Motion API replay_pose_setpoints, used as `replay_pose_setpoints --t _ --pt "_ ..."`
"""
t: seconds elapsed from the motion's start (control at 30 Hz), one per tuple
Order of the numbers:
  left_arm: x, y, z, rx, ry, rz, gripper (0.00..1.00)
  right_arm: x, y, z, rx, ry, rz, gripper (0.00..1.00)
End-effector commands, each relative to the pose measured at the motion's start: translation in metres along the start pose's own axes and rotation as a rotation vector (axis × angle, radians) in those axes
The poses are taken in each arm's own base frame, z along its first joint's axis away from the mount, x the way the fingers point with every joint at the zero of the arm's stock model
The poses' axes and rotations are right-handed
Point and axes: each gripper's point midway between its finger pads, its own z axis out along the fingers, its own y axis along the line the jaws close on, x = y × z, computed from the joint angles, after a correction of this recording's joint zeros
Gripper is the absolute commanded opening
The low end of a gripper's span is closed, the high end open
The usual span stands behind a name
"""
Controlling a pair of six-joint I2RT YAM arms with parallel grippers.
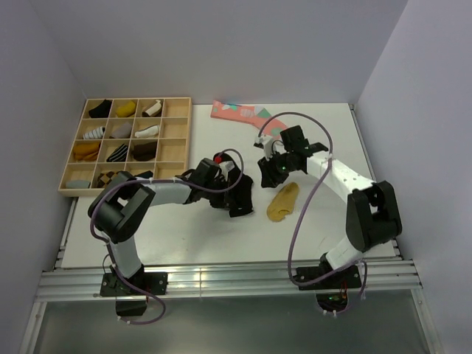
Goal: Roll the socks
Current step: Roll the sock at the center of the board.
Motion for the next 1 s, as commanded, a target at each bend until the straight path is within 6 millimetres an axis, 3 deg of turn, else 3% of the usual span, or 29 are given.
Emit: replay_pose_setpoints --t 0.0,0.07,0.13,0.17,0.23,0.8,0.97 --pt "0.040 0.036 -0.003 -0.116 0.175 -0.065 0.00 -0.011 0.022 -0.004 -0.013 -0.078 -0.278 0.41" --pt "0.038 0.036 -0.003 -0.112 0.185 -0.075 0.00 0.005 0.033 0.003 -0.010 -0.054 -0.341 0.40" --pt "0.041 0.037 -0.002 -0.104 0.206 -0.088 0.00 0.004 0.050 0.008 0.014 -0.067 -0.472 0.40" --pt "0.042 0.036 -0.002 -0.100 0.212 -0.091 0.00 0.017 0.056 0.015 0.009 -0.044 -0.502 0.40" --pt "0.042 0.036 -0.001 -0.090 0.225 -0.101 0.00 0.014 0.072 0.020 0.020 -0.068 -0.604 0.40" --pt "0.052 0.038 0.002 -0.063 0.266 -0.132 0.00 0.041 0.123 0.060 0.007 -0.014 -0.908 0.40" --pt "0.052 0.037 0.001 -0.060 0.265 -0.125 0.00 0.047 0.120 0.073 0.047 0.024 -0.957 0.40"
